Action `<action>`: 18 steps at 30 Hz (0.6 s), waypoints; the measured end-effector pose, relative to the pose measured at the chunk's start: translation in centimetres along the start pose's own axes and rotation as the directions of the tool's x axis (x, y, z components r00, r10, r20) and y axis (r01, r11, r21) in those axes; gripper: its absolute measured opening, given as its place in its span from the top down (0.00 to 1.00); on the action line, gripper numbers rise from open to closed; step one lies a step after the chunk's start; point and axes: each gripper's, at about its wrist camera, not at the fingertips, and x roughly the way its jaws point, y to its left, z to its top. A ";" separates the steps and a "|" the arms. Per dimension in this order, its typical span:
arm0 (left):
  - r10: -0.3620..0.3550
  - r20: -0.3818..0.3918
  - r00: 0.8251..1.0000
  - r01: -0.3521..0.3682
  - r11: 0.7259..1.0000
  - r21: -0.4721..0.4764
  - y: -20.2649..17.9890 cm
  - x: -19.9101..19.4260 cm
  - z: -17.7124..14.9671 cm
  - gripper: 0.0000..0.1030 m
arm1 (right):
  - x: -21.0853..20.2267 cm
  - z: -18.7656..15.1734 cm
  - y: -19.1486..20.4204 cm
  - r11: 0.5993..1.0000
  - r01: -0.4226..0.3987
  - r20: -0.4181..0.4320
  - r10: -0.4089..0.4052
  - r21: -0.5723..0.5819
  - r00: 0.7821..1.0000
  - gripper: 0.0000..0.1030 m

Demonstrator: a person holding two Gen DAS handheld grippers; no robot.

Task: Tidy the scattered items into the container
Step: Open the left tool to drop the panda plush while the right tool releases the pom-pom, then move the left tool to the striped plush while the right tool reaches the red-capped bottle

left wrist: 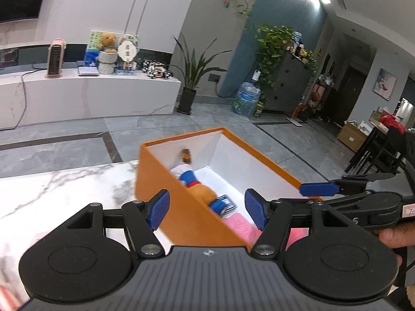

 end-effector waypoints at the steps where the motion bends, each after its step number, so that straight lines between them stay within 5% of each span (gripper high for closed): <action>1: 0.009 0.000 1.000 -0.009 1.000 -0.002 0.3 -0.3 0.0 0.27 | 0.0 0.0 0.3 1.000 -0.002 0.002 0.002 -0.004 1.000 0.35; 18: 0.173 -0.005 0.985 -0.173 0.983 -0.055 6.4 -8.0 -1.8 0.25 | -0.4 0.2 6.0 0.991 -0.097 0.018 0.099 -0.095 0.995 0.34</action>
